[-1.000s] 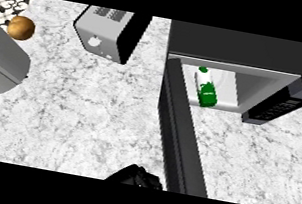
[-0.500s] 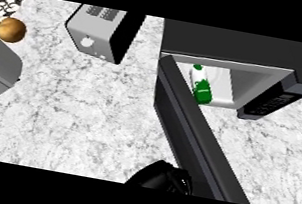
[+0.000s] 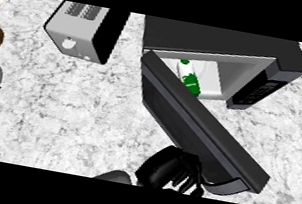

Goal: Pick up the milk, place it into the microwave and close the microwave

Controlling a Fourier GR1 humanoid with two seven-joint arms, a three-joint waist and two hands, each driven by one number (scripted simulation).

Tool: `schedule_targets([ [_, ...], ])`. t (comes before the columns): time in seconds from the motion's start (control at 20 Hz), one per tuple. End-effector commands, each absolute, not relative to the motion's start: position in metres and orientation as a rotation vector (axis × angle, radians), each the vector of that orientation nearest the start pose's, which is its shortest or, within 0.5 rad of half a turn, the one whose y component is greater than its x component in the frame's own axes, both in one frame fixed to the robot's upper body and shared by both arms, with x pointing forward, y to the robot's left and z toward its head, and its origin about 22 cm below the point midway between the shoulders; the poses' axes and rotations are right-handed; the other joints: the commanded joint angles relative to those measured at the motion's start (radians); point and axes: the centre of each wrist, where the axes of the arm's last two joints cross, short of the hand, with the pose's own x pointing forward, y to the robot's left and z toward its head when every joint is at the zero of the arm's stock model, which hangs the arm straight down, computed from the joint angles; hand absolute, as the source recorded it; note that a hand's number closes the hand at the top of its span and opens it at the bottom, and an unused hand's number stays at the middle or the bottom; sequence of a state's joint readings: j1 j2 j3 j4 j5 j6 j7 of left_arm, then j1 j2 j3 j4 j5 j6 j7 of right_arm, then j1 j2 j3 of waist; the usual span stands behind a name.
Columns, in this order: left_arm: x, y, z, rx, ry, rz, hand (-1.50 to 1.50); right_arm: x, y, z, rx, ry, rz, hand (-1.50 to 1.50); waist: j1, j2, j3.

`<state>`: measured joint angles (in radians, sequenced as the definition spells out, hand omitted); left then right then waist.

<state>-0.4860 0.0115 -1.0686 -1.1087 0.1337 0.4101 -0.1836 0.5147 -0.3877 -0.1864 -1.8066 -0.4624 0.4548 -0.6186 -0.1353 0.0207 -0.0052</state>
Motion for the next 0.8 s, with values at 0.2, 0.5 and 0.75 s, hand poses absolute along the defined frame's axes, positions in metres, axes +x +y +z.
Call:
schedule_targets([
  [0.2,0.232,-0.001,-0.005,-0.378,-1.839,-0.582,-1.50,0.118,-0.379,0.045,0.205,-2.090,0.104,-1.50,-0.072,0.018,-0.008],
  [0.5,0.252,-0.005,0.009,-0.354,-1.883,-0.515,-1.50,0.126,-0.374,0.049,0.298,-2.100,0.090,-1.50,-0.112,0.033,-0.003],
  [0.75,0.267,-0.008,0.017,-0.321,-1.918,-0.475,-1.50,0.132,-0.380,0.061,0.321,-2.104,0.128,-1.50,-0.147,0.044,-0.003],
])
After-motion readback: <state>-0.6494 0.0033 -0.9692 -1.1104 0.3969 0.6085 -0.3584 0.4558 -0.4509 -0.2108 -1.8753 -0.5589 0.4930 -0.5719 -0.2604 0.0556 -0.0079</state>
